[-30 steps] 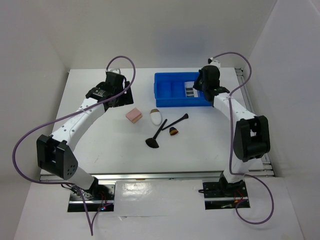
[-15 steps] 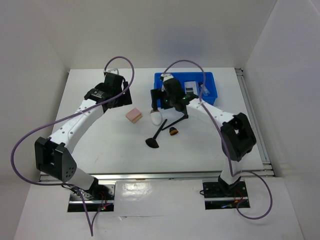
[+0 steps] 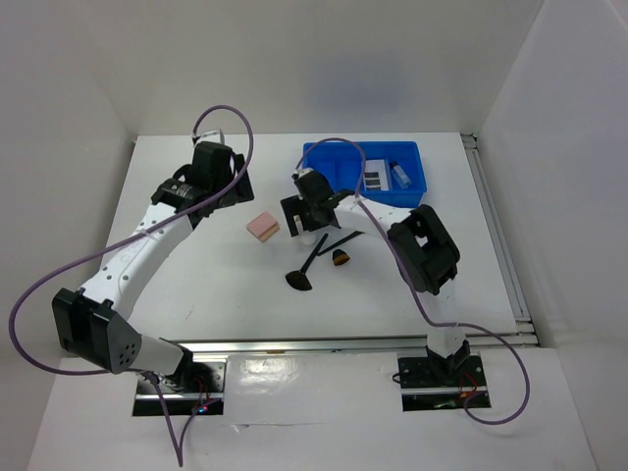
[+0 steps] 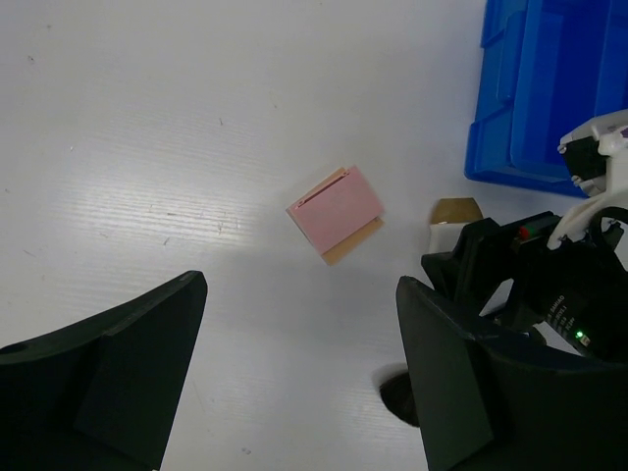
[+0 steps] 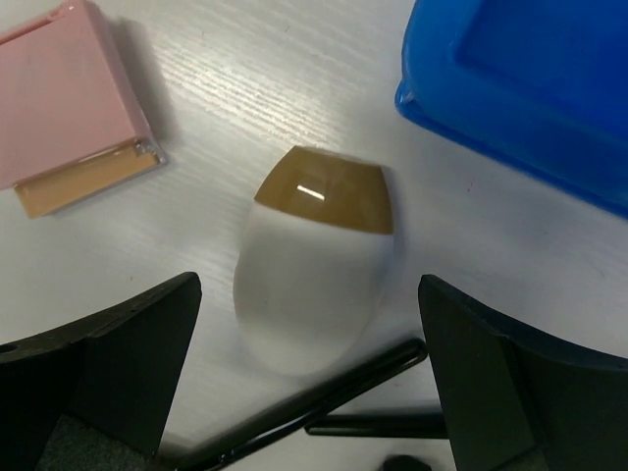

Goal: Organize the makeup

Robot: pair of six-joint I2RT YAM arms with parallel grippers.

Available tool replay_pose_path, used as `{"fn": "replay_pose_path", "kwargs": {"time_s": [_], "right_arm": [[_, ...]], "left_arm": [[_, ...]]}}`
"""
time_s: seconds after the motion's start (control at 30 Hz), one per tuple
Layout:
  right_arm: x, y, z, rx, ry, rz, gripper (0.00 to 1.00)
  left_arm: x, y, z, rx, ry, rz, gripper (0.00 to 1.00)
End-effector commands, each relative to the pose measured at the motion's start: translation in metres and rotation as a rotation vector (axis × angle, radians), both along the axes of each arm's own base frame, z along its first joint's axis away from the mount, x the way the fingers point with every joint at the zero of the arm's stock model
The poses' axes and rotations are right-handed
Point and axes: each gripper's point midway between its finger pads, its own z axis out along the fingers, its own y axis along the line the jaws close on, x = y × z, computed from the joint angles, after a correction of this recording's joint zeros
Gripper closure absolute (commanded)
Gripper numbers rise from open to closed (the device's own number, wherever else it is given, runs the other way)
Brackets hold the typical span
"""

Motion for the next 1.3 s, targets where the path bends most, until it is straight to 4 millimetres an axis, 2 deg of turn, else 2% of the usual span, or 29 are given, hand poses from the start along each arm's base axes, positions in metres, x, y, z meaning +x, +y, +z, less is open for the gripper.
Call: {"fn": "replay_pose_path", "kwargs": {"time_s": [0.0, 0.03, 0.07, 0.13, 0.3, 0.43, 0.47, 0.57, 0.77, 0.97, 1.1, 1.13, 1.17, 1.27], "right_arm": [[0.018, 0.008, 0.005, -0.015, -0.053, -0.010, 0.01], [0.017, 0.005, -0.002, -0.037, -0.043, -0.018, 0.01], [0.020, 0.007, 0.003, -0.030, -0.052, -0.019, 0.01], [0.022, 0.006, -0.008, -0.043, -0.041, -0.034, 0.01], [0.023, 0.006, -0.015, -0.044, -0.030, -0.056, 0.02], [0.020, 0.009, -0.018, -0.049, -0.034, -0.051, 0.20], [0.019, 0.008, -0.016, -0.048, -0.035, -0.051, 0.28], [0.014, 0.015, -0.011, -0.047, -0.047, -0.039, 0.42], [0.012, 0.019, 0.015, -0.034, -0.097, -0.042, 0.64], [0.011, 0.024, 0.056, 0.021, -0.155, -0.037, 0.68], [0.011, 0.020, 0.077, 0.038, -0.194, -0.052, 0.71], [0.012, 0.018, 0.078, 0.032, -0.199, -0.060, 0.71], [0.013, 0.017, 0.090, 0.043, -0.221, -0.069, 0.71], [0.012, 0.011, 0.109, 0.052, -0.250, -0.085, 0.72]], "left_arm": [[0.003, -0.001, 0.004, -0.020, -0.019, 0.013, 0.08], [0.002, -0.003, 0.004, -0.025, -0.017, 0.007, 0.08], [0.002, -0.003, 0.004, -0.025, -0.017, 0.006, 0.08], [0.003, -0.003, 0.000, -0.022, -0.009, 0.007, 0.08], [0.002, -0.003, -0.003, -0.019, 0.000, 0.007, 0.08], [0.002, -0.003, -0.003, -0.019, 0.000, 0.007, 0.08], [0.002, -0.003, -0.003, -0.019, 0.000, 0.007, 0.08], [0.001, -0.002, -0.007, -0.015, 0.009, 0.007, 0.08], [0.001, -0.002, -0.007, -0.015, 0.009, 0.007, 0.08], [0.001, -0.002, -0.007, -0.015, 0.009, 0.007, 0.08], [0.001, -0.002, -0.007, -0.015, 0.009, 0.007, 0.08], [0.001, -0.002, -0.007, -0.015, 0.009, 0.007, 0.08], [0.001, -0.002, -0.007, -0.015, 0.009, 0.007, 0.08], [0.001, -0.002, -0.007, -0.015, 0.009, 0.007, 0.08]]}}
